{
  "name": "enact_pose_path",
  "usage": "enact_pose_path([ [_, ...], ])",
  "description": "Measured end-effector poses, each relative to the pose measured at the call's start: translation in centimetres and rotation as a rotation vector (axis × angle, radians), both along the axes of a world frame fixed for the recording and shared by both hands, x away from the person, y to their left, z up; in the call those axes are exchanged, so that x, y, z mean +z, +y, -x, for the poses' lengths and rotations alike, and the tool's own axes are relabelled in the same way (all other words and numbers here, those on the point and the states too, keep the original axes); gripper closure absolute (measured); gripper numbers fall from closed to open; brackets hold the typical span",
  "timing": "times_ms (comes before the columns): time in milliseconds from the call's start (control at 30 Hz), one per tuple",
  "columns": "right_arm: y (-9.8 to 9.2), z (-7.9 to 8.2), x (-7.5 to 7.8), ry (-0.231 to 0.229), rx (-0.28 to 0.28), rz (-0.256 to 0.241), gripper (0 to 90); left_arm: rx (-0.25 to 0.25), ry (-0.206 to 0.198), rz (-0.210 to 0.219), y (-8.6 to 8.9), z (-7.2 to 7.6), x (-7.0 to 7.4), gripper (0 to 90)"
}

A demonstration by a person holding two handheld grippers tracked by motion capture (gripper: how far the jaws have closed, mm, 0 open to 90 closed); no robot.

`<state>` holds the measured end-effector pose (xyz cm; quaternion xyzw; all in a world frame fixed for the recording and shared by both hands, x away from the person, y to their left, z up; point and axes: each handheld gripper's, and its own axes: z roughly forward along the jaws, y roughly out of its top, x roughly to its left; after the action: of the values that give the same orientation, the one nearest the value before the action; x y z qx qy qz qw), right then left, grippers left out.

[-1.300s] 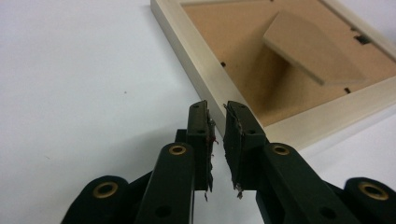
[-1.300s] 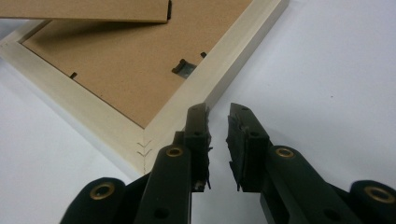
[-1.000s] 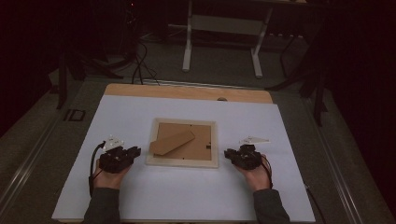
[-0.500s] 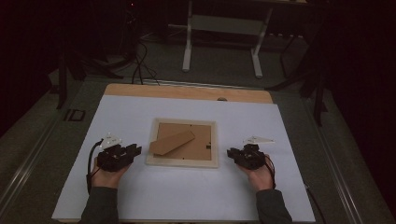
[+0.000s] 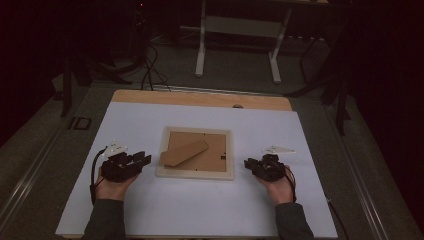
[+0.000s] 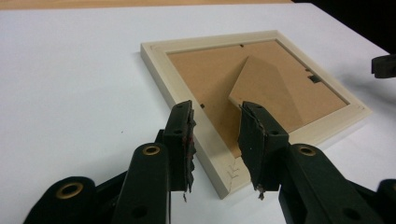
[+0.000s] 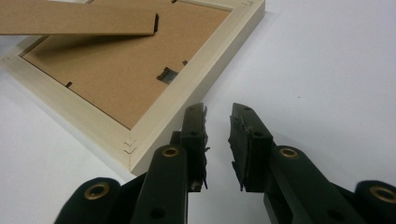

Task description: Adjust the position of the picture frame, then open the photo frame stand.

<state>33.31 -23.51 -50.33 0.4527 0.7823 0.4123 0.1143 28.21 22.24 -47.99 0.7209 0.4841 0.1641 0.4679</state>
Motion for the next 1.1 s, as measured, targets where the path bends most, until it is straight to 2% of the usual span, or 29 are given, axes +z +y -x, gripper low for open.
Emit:
enact_pose_path([
  [367,-0.8,0.2,0.1,0.0,-0.02,-0.018,75.5,-0.046,-0.022,0.002,-0.4,-0.7,1.5,61.4],
  [633,-0.9,0.2,0.0,0.001,-0.022,-0.02,75.1,-0.088,-0.009,-0.006,-1.1,-2.0,2.3,57.4],
  [1000,-0.8,0.2,0.1,-0.003,-0.019,-0.023,74.5,-0.118,0.005,0.024,-1.5,-3.4,3.0,57.8],
  [1100,-0.7,0.2,0.0,-0.002,-0.018,-0.023,74.5,-0.143,0.017,0.029,-1.9,-4.1,3.1,59.2],
])
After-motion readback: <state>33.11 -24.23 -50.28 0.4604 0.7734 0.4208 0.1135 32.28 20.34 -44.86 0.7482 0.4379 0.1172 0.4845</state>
